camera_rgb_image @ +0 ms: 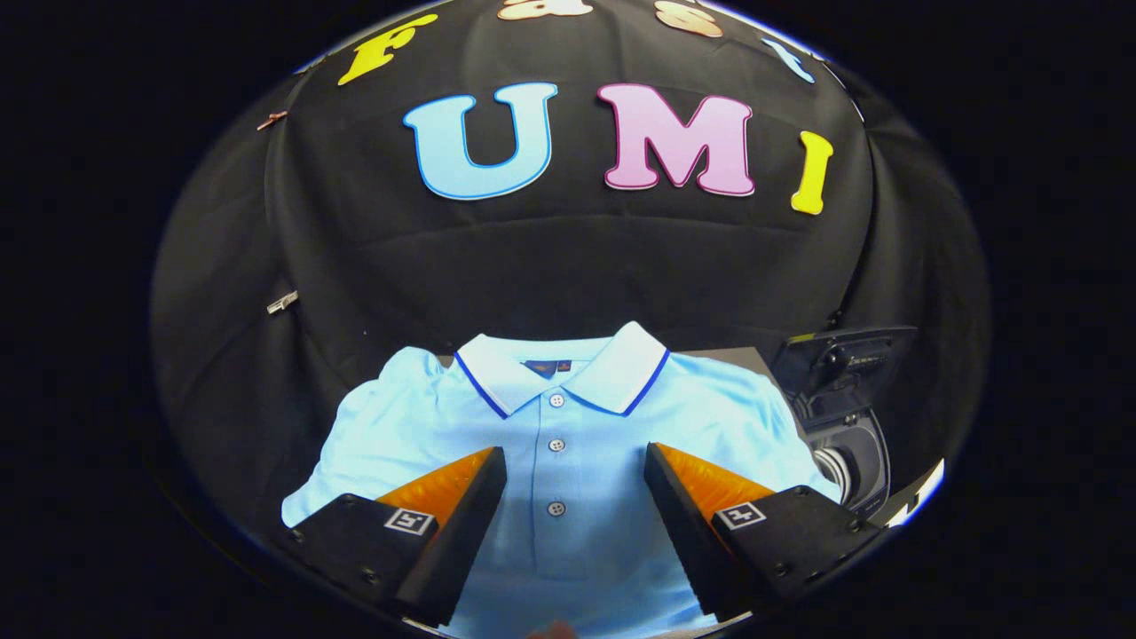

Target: Put the clothes into the washing machine and then close the washing machine lid.

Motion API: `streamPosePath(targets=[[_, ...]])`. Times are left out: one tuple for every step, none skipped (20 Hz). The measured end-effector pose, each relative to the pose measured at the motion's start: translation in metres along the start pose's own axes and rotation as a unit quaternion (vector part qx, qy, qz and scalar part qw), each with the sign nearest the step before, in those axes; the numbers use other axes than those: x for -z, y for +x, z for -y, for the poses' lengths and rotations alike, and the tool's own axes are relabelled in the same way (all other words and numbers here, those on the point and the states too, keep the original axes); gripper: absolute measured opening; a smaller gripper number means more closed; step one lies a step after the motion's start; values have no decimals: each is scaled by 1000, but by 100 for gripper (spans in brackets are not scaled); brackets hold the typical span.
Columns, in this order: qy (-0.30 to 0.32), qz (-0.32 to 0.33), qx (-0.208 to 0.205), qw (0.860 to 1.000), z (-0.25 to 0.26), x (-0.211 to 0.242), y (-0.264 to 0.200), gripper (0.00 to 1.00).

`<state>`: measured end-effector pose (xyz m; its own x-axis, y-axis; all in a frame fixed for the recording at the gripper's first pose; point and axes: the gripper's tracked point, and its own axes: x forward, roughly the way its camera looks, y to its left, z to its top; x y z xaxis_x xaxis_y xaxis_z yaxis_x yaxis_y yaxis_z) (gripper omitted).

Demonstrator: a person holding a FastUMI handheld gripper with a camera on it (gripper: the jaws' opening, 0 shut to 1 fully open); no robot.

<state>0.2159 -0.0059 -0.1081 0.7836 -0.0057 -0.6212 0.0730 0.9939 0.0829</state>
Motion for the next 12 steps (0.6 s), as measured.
streamPosePath(targets=[[-1, -9, 2, 1000, 2, 3, 2, 99], [-4, -19, 3, 1000, 2, 8, 3, 99], [-6, -32, 4, 999, 1, 12, 5, 99], [-10, -37, 7, 999, 1, 13, 5, 99], [-18, -41, 10, 999, 1, 13, 7, 100], [-26, -46, 14, 999, 1, 15, 7, 100], [-27, -49, 18, 998, 1, 15, 8, 100], [-22, -50, 22, 998, 3, 15, 8, 100], [-15, -54, 23, 998, 5, 15, 9, 100], [-13, -55, 28, 998, 7, 15, 9, 98], [-13, -57, 34, 998, 11, 14, 10, 95], [-15, -64, 32, 997, 11, 15, 10, 86]])
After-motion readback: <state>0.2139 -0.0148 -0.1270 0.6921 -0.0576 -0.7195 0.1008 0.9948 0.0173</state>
